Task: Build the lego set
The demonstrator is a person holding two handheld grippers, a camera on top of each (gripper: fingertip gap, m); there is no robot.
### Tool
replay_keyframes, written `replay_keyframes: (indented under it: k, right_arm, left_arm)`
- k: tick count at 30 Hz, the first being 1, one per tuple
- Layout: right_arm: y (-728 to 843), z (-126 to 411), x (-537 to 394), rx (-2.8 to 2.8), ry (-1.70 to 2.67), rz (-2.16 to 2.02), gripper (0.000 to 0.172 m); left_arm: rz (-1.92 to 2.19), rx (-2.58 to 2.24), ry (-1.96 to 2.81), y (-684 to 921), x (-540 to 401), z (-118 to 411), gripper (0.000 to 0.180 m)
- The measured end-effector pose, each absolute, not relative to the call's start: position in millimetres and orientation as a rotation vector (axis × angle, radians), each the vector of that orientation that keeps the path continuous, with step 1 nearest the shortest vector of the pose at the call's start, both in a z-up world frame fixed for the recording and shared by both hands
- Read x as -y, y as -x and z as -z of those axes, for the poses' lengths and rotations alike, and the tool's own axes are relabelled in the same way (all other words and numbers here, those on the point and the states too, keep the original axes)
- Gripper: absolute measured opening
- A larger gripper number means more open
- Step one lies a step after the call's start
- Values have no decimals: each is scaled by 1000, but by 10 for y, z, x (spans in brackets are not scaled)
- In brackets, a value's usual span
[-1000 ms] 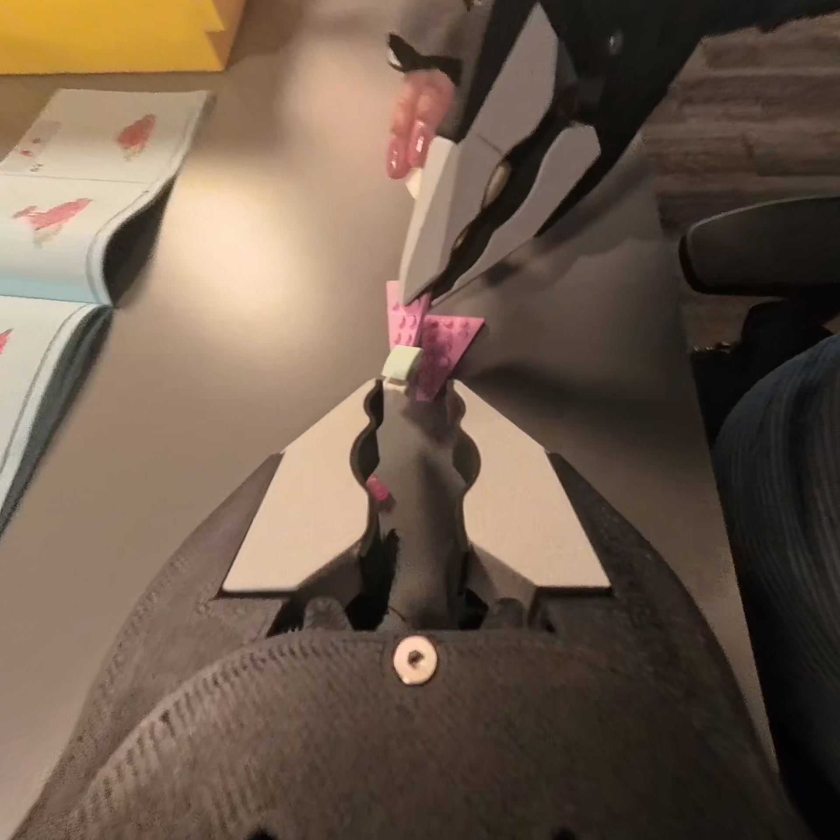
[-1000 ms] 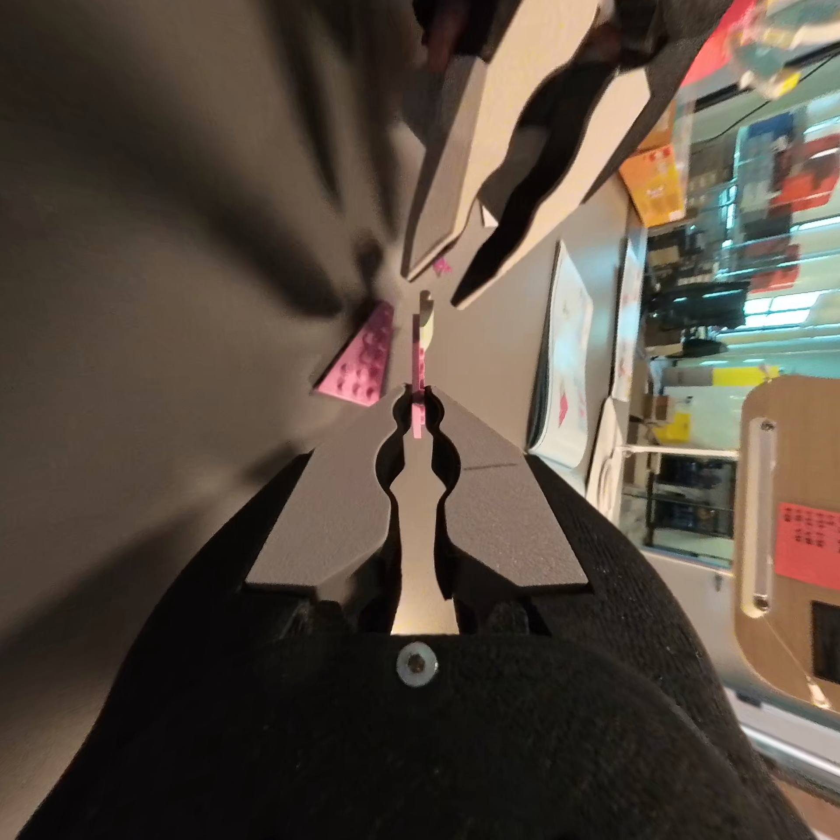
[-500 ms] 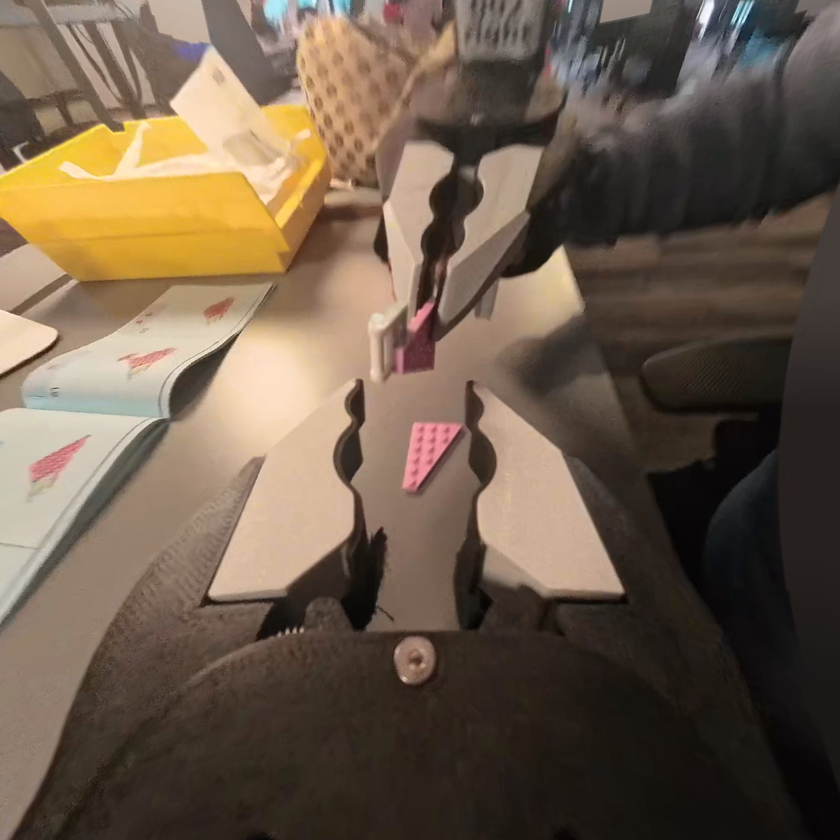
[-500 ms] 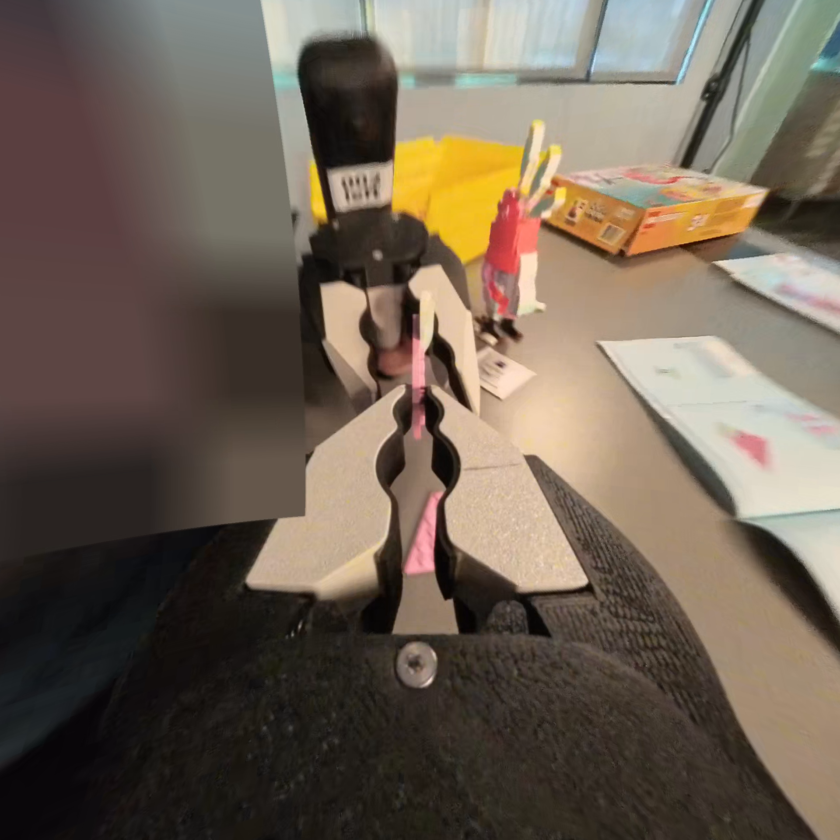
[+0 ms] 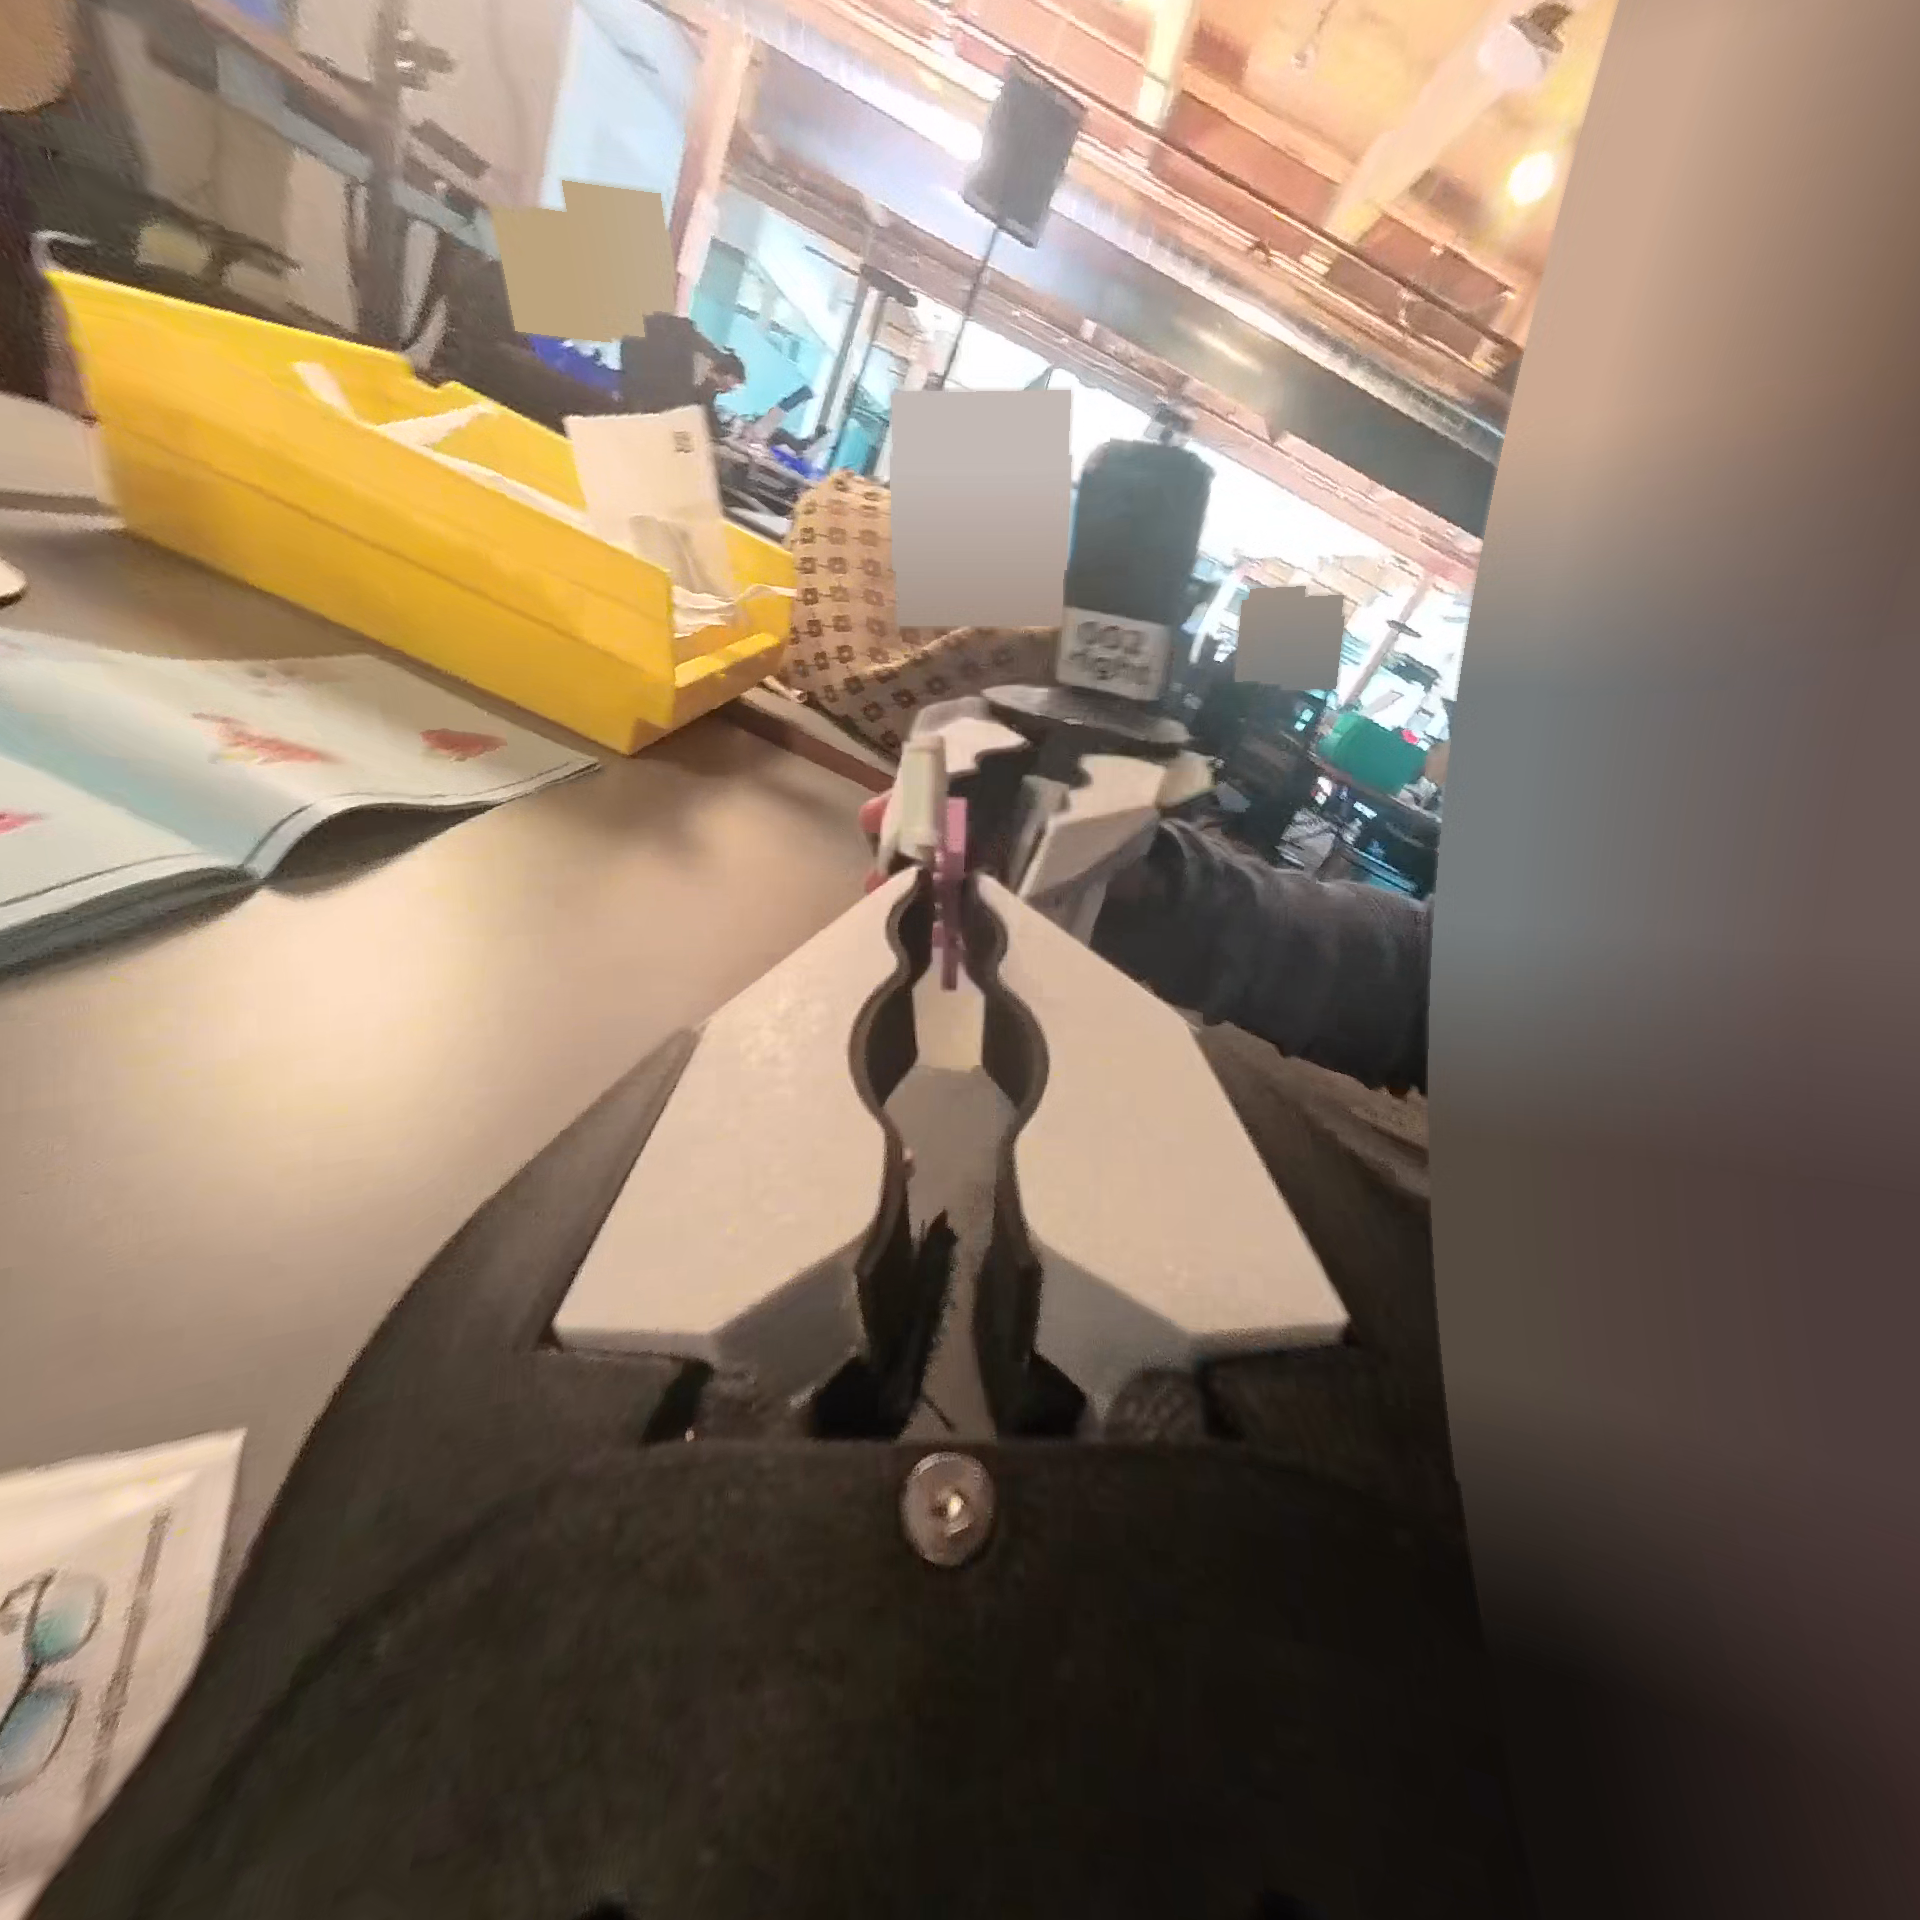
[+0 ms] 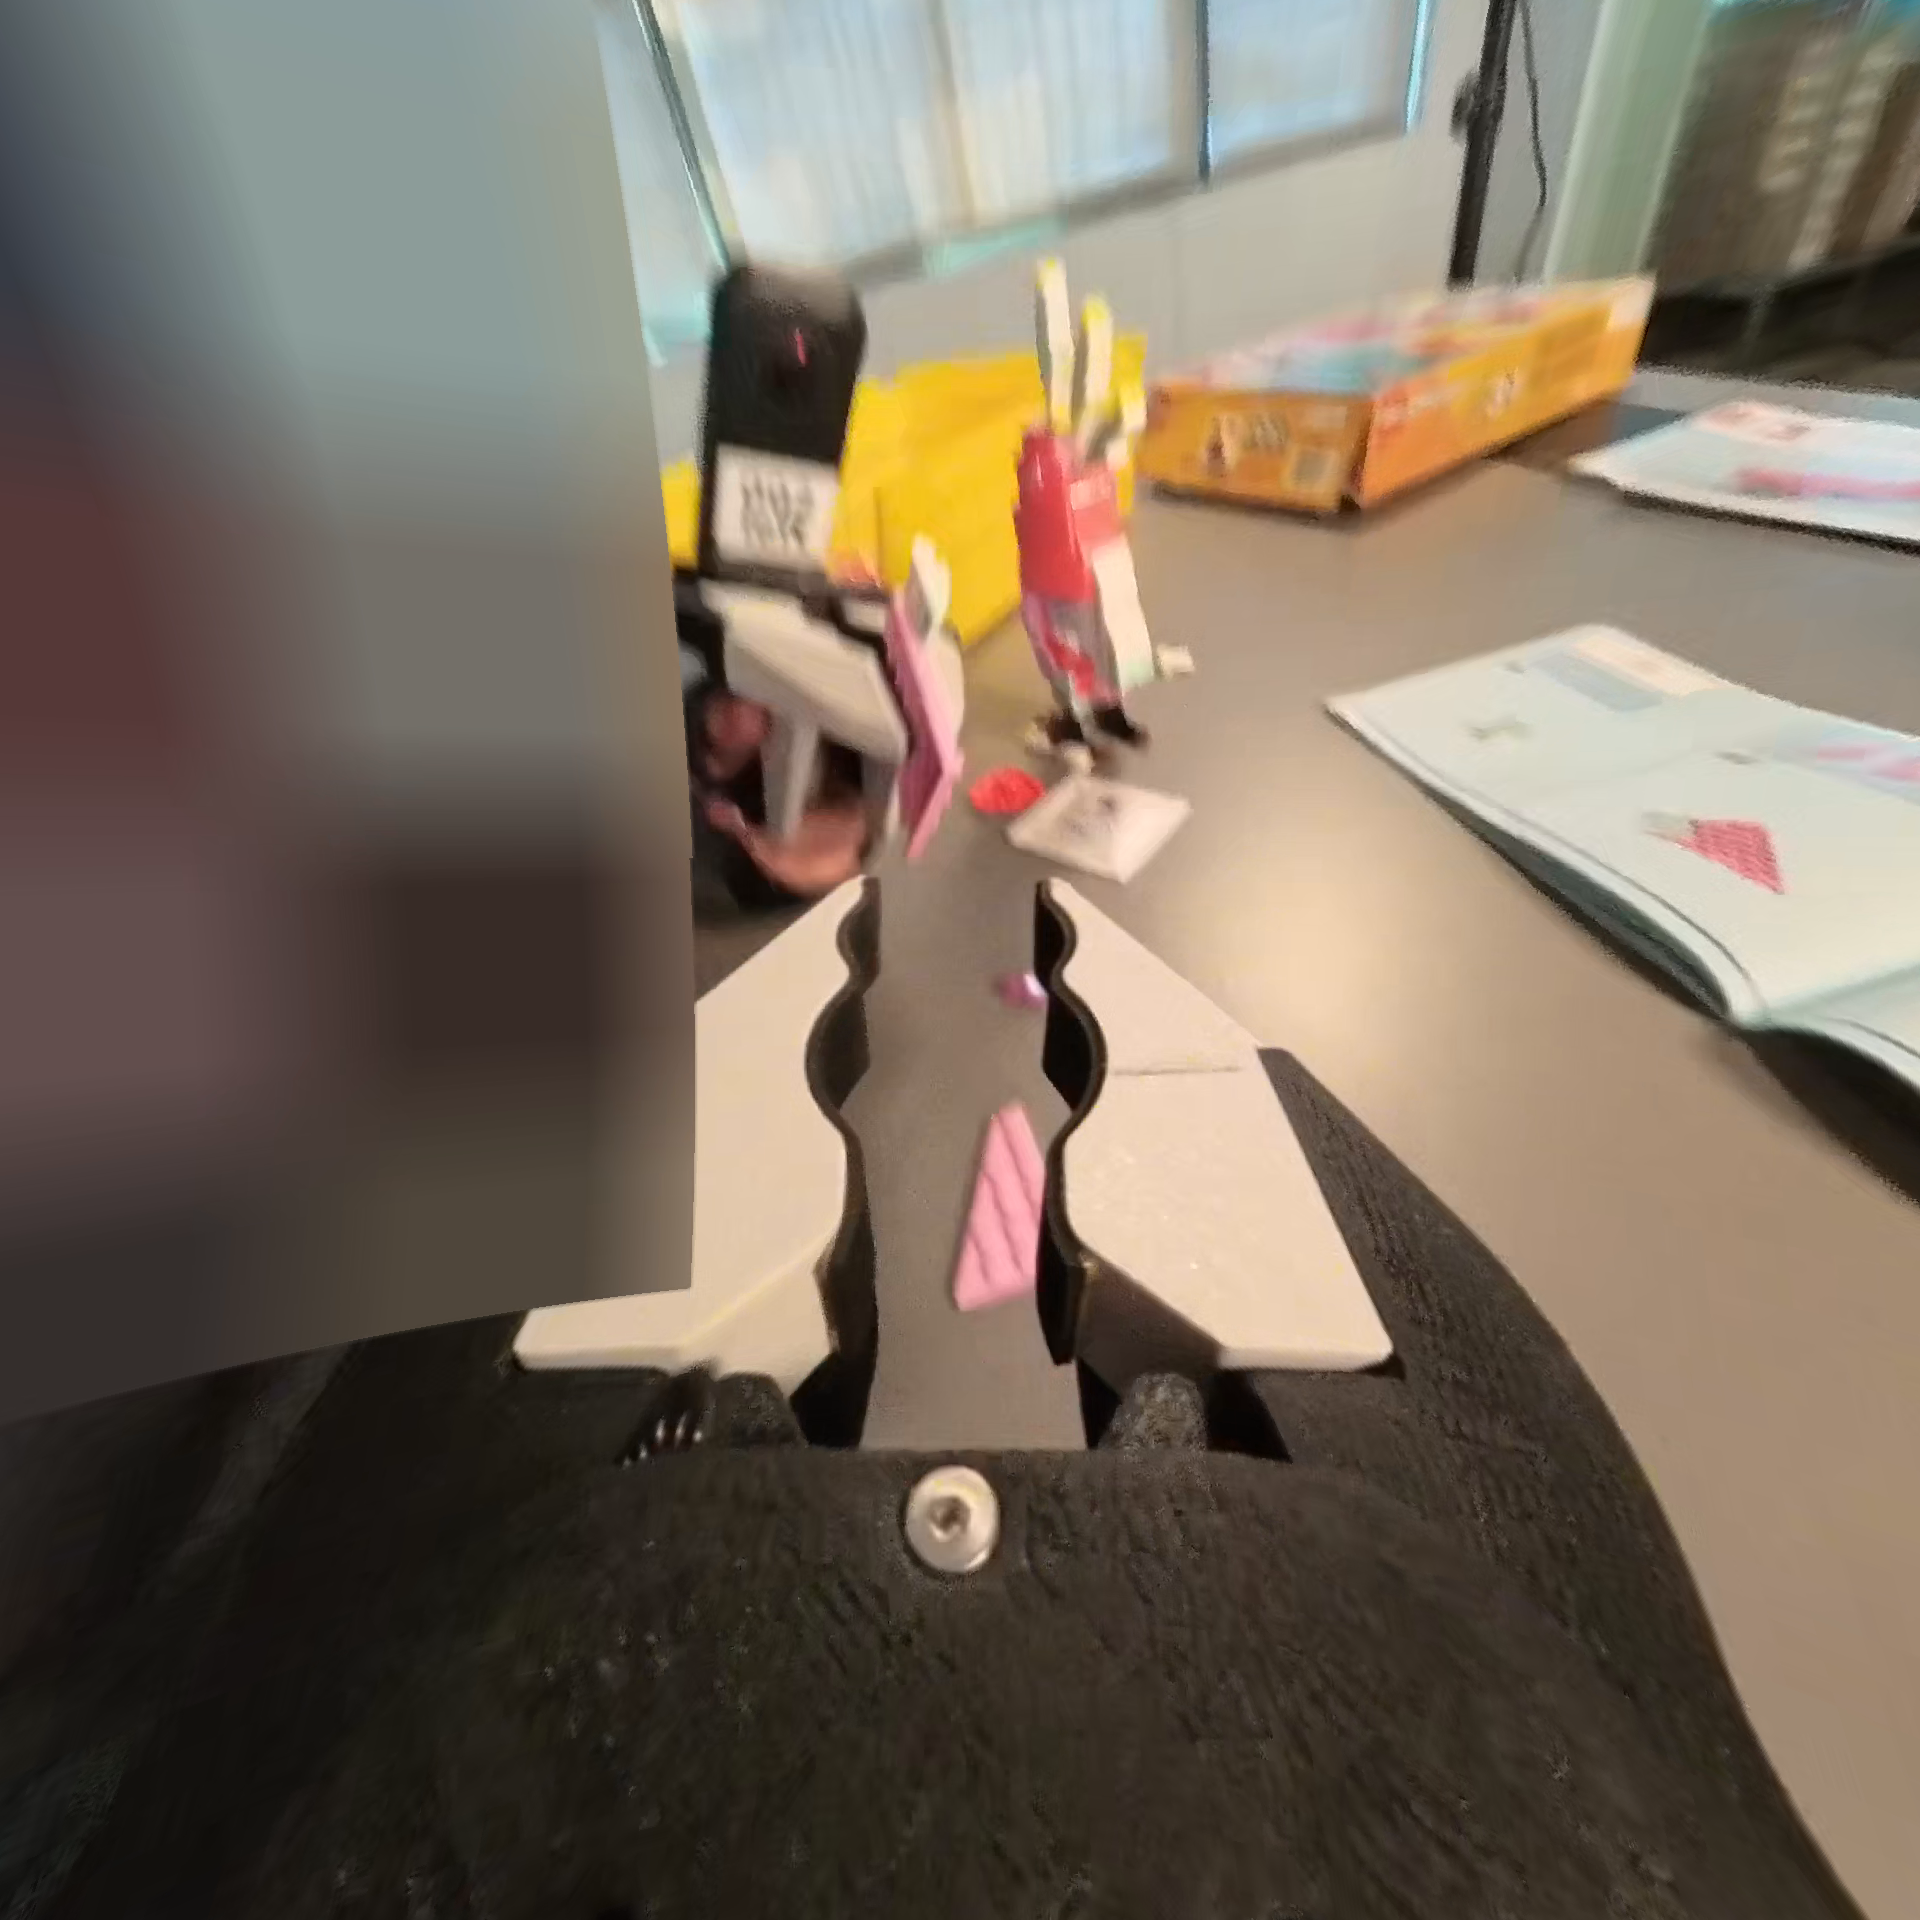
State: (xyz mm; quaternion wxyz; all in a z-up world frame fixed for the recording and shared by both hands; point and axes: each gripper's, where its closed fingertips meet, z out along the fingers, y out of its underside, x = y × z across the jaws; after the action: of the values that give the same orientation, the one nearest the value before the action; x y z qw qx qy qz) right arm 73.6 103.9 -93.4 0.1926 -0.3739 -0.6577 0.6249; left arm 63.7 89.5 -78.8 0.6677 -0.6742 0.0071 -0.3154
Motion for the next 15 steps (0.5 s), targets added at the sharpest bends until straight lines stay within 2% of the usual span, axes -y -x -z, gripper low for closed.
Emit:
replay_keyframes:
  k: [1,5,7,11,15]
  right_arm:
    - [-783,1058,-1053,1935,1040,-1625,30]
    - [-1121,1687,-972,2367,917,-1033,48]
    - [-1243,1872,-909,2477,853,-874,58]
    - [-1233,1888,-858,2491,853,-844,69]
    - [-1269,1964,-821,2575,1045,-856,91]
  left_arm:
    - [698,24,1542,-579,-887,824,3]
    - [681,94,1650,-533,-821,990,3]
    - [692,125,1692,-541,-785,1060,3]
    - [698,148,1720,-553,-712,1114,3]
    - [699,149,1735,-567,-649,1118,3]
